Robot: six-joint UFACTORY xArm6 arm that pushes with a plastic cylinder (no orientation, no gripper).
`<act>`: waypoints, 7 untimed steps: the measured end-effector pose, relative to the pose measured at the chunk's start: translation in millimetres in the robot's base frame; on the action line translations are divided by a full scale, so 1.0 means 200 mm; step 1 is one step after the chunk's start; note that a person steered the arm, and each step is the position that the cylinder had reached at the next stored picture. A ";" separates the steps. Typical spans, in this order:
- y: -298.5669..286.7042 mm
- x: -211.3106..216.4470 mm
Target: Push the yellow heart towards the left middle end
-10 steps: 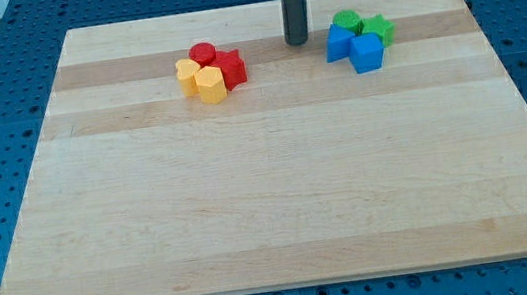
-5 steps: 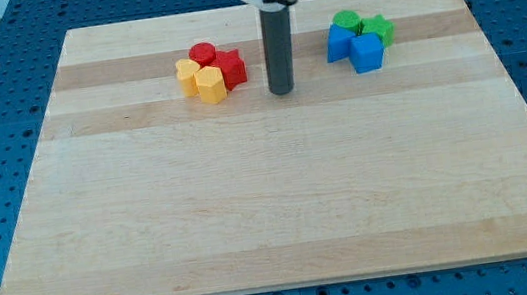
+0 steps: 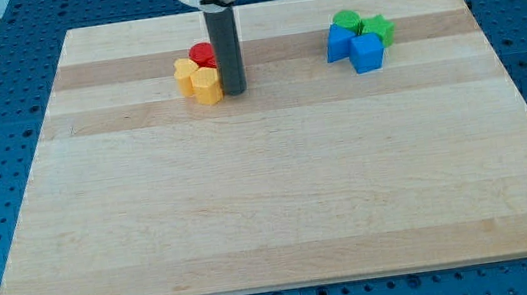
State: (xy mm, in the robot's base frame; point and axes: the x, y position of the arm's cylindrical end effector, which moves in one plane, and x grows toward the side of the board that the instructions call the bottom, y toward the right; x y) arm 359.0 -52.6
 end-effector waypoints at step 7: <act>-0.40 -0.20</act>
State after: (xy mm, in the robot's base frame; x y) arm 318.0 -132.0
